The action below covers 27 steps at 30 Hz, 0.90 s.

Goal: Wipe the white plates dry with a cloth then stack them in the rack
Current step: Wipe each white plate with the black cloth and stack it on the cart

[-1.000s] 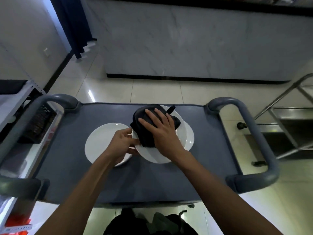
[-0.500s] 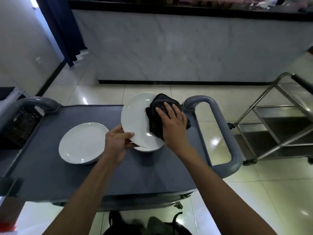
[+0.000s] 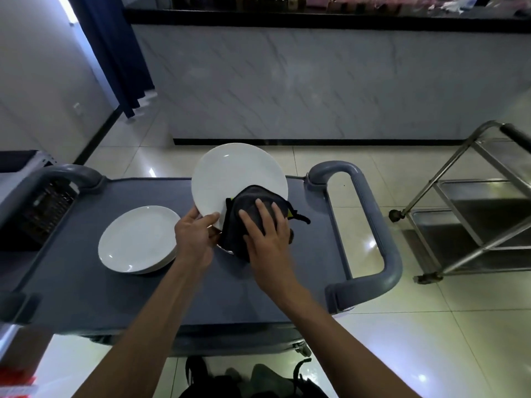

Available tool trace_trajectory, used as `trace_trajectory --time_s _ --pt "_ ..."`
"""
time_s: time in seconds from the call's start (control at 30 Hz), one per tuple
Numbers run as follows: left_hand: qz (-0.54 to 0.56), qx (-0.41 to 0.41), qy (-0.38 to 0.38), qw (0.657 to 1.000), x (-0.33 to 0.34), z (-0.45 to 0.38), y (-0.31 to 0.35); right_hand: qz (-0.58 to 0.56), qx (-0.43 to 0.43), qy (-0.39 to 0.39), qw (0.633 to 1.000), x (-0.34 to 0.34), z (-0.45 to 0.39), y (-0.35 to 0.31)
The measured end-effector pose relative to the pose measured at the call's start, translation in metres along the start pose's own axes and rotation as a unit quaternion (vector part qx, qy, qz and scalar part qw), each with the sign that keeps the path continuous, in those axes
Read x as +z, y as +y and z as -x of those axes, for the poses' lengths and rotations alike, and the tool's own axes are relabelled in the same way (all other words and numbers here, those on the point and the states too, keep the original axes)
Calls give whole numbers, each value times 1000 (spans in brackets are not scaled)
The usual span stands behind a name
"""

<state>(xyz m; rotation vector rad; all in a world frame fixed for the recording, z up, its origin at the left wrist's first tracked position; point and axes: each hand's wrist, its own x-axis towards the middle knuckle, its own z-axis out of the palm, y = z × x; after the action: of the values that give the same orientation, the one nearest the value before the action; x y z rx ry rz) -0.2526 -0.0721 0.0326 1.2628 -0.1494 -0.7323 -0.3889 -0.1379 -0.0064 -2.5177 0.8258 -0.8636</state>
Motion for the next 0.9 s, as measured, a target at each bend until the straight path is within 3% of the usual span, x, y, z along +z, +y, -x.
trace_trajectory --time_s 0.47,0.9 --pt "-82 16 -57 995 -2 2 20 33 -25 51 998 -38 -48 50" --pt "-152 16 -150 977 -3 10 25 49 -57 57 996 -52 -87 27"
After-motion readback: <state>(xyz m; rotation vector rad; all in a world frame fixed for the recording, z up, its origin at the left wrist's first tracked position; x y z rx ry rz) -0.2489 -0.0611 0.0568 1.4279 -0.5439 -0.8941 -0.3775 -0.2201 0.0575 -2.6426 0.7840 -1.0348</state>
